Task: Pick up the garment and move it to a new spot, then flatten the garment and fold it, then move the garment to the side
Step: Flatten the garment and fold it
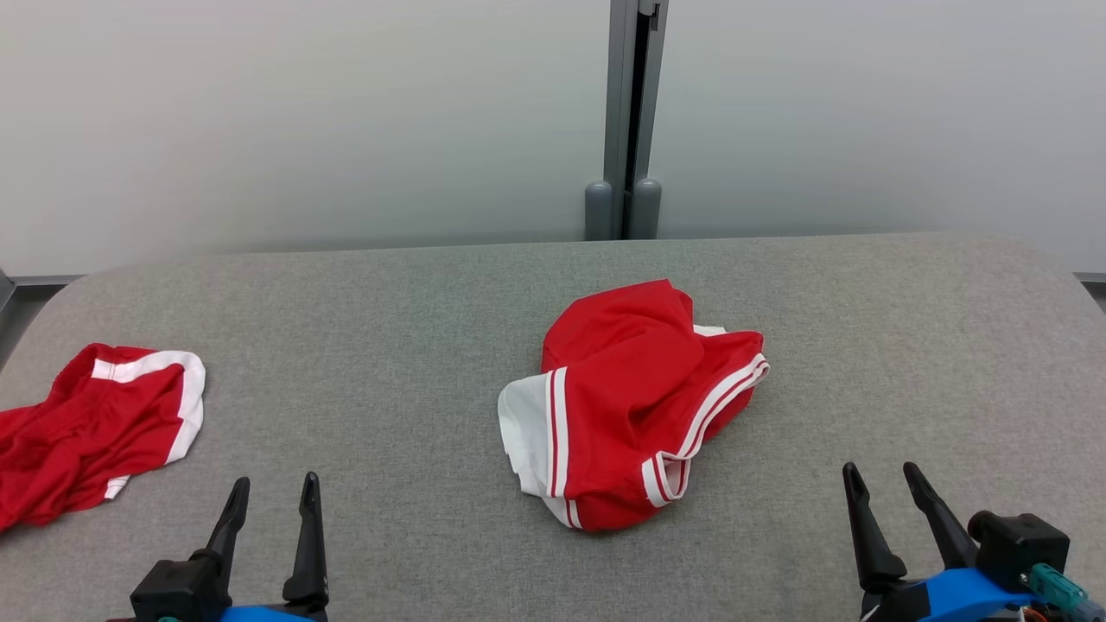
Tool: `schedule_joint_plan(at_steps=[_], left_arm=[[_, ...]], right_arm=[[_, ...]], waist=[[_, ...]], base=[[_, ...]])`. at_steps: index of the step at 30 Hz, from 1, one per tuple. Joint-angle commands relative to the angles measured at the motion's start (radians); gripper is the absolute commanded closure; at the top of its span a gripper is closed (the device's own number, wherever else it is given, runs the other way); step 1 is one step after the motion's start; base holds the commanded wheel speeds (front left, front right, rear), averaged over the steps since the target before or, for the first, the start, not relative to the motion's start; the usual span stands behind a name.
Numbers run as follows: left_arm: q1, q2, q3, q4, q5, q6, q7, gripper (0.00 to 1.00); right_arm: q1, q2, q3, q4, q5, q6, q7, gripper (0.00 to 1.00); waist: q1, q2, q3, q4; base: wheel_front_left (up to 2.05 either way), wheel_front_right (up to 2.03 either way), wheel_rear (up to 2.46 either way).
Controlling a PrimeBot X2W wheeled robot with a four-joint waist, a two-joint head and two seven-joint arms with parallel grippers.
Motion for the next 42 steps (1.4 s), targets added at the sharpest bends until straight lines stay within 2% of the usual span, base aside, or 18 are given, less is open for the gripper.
schedule_joint_plan(at_steps=[1,8,19,29,34,35,37,42], left_arm=[[-0.006,0.005,-0.004,-0.008,0.006,0.004,0.005,0.00],[0.008,0.002,-0.013,-0.026,0.000,0.010,0.016,0.00],[-0.016,-0.003,-0.029,-0.040,-0.007,0.006,0.012,0.00],[-0.045,0.003,-0.048,-0.021,-0.004,-0.007,0.016,0.00],[-0.048,0.005,-0.054,-0.016,-0.007,-0.009,0.018,0.00],[-0.049,0.006,-0.055,-0.016,-0.008,-0.010,0.017,0.00],[-0.051,0.007,-0.058,-0.014,-0.010,-0.012,0.017,0.00],[-0.049,0.005,-0.063,-0.007,-0.017,-0.014,0.013,0.00]], right_arm=[[0.009,-0.005,0.000,0.003,0.002,0.000,-0.007,0.00],[0.000,-0.005,0.027,0.005,0.012,0.000,-0.010,0.00],[-0.116,-0.005,0.274,0.090,0.107,0.000,0.099,0.00],[-0.224,-0.005,0.315,0.275,0.172,0.000,0.140,0.00],[-0.251,-0.005,0.334,0.329,0.188,0.000,0.118,0.00],[-0.256,-0.005,0.336,0.339,0.186,0.000,0.114,0.11],[-0.274,-0.005,0.339,0.349,0.176,0.000,0.096,1.00],[-0.309,-0.005,0.339,0.343,0.138,0.000,0.044,1.00]], waist=[[0.0000,0.0000,0.002,0.002],[0.0000,0.0000,0.008,0.014],[0.0000,0.0000,0.035,0.063],[0.0000,0.0000,0.052,0.139],[0.0000,0.0000,0.048,0.160],[0.0000,0.0000,0.048,0.163],[0.0000,0.0000,0.047,0.168],[0.0000,0.0000,0.039,0.172]], base=[[0.00,0.00,0.00],[0.00,0.00,0.00],[0.00,0.00,0.00],[0.00,0.00,0.00],[0.00,0.00,0.00],[0.00,0.00,0.00],[0.00,0.00,0.00],[0.00,0.00,0.00]])
